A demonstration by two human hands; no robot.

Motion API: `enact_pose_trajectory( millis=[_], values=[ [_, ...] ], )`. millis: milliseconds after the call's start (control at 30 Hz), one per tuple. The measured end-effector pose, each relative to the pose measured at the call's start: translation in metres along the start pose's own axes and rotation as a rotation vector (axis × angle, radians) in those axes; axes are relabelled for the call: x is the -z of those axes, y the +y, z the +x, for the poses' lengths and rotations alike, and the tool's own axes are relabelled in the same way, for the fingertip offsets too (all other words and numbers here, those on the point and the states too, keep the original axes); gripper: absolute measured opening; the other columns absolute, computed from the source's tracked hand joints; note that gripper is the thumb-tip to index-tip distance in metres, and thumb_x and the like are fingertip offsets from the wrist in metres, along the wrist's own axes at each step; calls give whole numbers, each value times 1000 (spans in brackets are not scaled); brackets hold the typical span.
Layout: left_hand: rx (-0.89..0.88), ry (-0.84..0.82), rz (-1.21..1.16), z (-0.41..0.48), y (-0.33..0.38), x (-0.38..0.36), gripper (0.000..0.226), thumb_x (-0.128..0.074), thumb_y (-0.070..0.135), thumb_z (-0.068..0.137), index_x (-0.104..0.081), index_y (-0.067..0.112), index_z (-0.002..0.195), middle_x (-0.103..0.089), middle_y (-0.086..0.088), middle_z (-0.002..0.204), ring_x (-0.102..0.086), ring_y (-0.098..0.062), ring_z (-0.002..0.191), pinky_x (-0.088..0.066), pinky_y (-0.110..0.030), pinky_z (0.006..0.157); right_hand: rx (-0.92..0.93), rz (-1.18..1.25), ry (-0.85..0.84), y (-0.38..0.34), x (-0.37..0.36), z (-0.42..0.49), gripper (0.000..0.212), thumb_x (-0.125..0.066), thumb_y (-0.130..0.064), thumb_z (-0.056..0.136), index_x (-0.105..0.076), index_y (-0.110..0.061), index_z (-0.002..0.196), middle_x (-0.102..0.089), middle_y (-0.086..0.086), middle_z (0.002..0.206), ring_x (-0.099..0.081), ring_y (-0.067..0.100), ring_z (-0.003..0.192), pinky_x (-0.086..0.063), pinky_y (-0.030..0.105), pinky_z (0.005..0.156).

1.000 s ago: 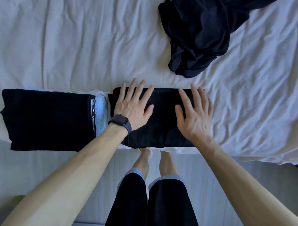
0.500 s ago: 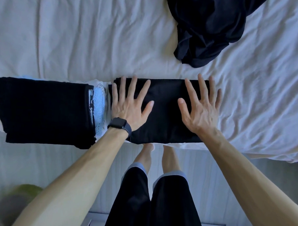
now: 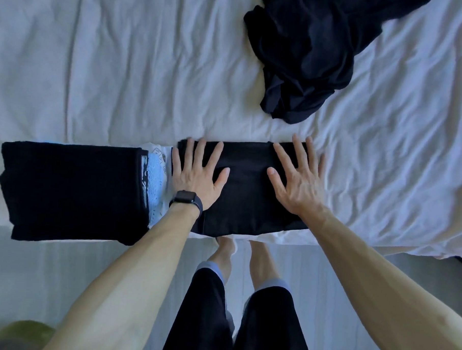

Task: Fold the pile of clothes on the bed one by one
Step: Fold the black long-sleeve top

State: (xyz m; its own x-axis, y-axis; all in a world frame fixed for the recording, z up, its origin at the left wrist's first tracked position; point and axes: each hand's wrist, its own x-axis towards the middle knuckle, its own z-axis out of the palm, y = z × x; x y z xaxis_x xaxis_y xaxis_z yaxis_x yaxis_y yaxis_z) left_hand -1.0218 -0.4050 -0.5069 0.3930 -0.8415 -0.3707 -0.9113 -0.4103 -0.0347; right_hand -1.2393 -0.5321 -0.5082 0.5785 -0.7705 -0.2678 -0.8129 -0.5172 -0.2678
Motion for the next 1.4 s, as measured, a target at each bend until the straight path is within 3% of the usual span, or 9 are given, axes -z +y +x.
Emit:
enact_pose_trajectory(
  millis=[100, 267, 400, 567, 700, 967, 1100, 1233, 1400],
  values=[
    [-30, -88, 4, -6, -4, 49, 59, -31, 52, 101, -23, 35, 156, -22, -8, 164, -15, -29, 152, -3, -56, 118, -4, 63, 0, -10, 41, -20, 55, -43, -48, 104, -38, -30, 155, -27, 4, 165, -14, 30, 155, -13, 57, 122],
    [-99, -221, -35, -37, -13, 147, 45, -43, 36, 99, -46, 26, 143, -41, -2, 150, -39, -25, 136, -29, -41, 109, -74, 47, 41, -42, 126, -74, 40, -62, -24, 98, -62, -18, 137, -59, 5, 144, -45, 28, 142, -37, 47, 115],
    [-143, -235, -77, -72, -25, 217, 47, -39, 36, 100, -43, 28, 146, -46, 0, 145, -44, -23, 133, -33, -39, 107, -161, 108, 4, -85, 204, -116, 37, -49, -27, 104, -60, -22, 139, -57, -2, 146, -41, 21, 143, -37, 36, 114],
    [-210, -44, -109, -111, -51, 289, 43, -39, 35, 101, -47, 29, 142, -50, 3, 143, -44, -19, 133, -33, -36, 107, -154, 119, 155, -132, 285, -167, 37, -41, -32, 108, -58, -25, 140, -59, -11, 141, -41, 15, 143, -41, 33, 107],
    [-254, 130, -149, -141, -82, 340, 46, -39, 37, 101, -43, 30, 147, -47, 6, 147, -40, -17, 137, -30, -36, 111, -93, 99, 366, -162, 324, -211, 33, -51, -29, 105, -64, -22, 134, -65, -6, 134, -50, 23, 138, -44, 37, 107],
    [-284, 480, -156, -249, -166, 419, 42, -46, 38, 101, -53, 30, 141, -57, 6, 138, -51, -19, 127, -38, -35, 105, -15, 83, 613, -255, 361, -297, 46, -34, -49, 106, -57, -31, 142, -53, -7, 149, -39, 17, 146, -39, 38, 116],
    [-249, 526, -135, -300, -218, 446, 46, -39, 44, 98, -55, 32, 140, -58, 7, 137, -53, -19, 125, -40, -35, 101, 46, 65, 655, -316, 375, -318, 48, -33, -49, 104, -59, -32, 141, -53, -7, 149, -38, 17, 147, -33, 35, 118],
    [-223, 601, -124, -335, -272, 477, 48, -38, 46, 96, -56, 32, 139, -59, 8, 136, -54, -20, 123, -38, -35, 99, 125, 46, 742, -379, 397, -322, 42, -40, -44, 103, -66, -29, 132, -63, -6, 138, -51, 20, 138, -40, 36, 113],
    [-226, 670, -110, -357, -347, 511, 55, -34, 47, 91, -58, 30, 138, -59, 4, 136, -57, -23, 121, -42, -38, 99, 162, 32, 771, -454, 422, -313, 50, -31, -51, 101, -63, -31, 134, -60, -7, 142, -48, 19, 140, -42, 41, 113]
  ],
)
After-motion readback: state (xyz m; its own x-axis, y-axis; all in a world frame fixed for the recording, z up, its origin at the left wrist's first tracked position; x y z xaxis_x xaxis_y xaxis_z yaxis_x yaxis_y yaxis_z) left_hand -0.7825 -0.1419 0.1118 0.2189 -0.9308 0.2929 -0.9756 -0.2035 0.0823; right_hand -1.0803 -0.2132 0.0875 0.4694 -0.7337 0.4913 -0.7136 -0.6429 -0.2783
